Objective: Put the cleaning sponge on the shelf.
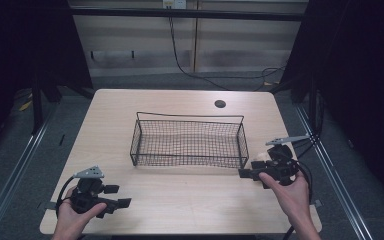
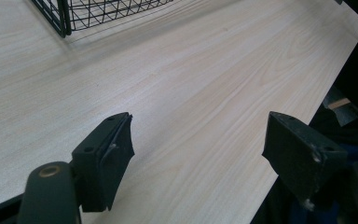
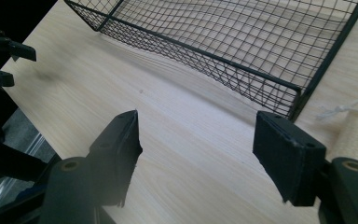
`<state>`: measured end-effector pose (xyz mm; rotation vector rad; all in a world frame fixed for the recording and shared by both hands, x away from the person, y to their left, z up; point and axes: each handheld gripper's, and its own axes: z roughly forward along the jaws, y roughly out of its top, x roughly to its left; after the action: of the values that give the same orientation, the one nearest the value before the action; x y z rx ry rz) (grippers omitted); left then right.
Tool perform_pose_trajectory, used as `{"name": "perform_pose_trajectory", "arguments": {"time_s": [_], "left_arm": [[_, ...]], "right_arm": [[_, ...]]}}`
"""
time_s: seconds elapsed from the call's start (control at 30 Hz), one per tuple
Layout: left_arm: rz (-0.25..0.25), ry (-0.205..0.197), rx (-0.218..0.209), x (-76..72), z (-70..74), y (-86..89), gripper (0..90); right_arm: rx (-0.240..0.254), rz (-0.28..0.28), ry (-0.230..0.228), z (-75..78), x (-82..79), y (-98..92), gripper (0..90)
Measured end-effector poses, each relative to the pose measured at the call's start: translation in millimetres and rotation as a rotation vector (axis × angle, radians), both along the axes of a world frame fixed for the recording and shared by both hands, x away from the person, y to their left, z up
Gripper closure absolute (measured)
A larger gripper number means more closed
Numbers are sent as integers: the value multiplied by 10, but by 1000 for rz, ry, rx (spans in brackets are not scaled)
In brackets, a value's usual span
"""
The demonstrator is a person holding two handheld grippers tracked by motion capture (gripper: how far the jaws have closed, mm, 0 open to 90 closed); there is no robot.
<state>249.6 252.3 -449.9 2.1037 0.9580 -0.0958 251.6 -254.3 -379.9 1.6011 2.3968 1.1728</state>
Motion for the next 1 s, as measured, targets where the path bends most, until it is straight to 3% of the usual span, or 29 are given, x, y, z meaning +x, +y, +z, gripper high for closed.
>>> {"name": "perform_pose_trajectory", "arguments": {"time_s": [0.37, 0.73, 1.0], "left_arm": [[6, 0, 0, 2, -2, 0, 236], [6, 0, 0, 4, -4, 1, 236], [0, 7, 1, 3, -4, -4, 235]], "right_arm": [[-28, -14, 103, -13, 180, -163, 318], [-66, -19, 146, -56, 289, -196, 321], [-112, -53, 171, -52, 379, -270, 319]]}}
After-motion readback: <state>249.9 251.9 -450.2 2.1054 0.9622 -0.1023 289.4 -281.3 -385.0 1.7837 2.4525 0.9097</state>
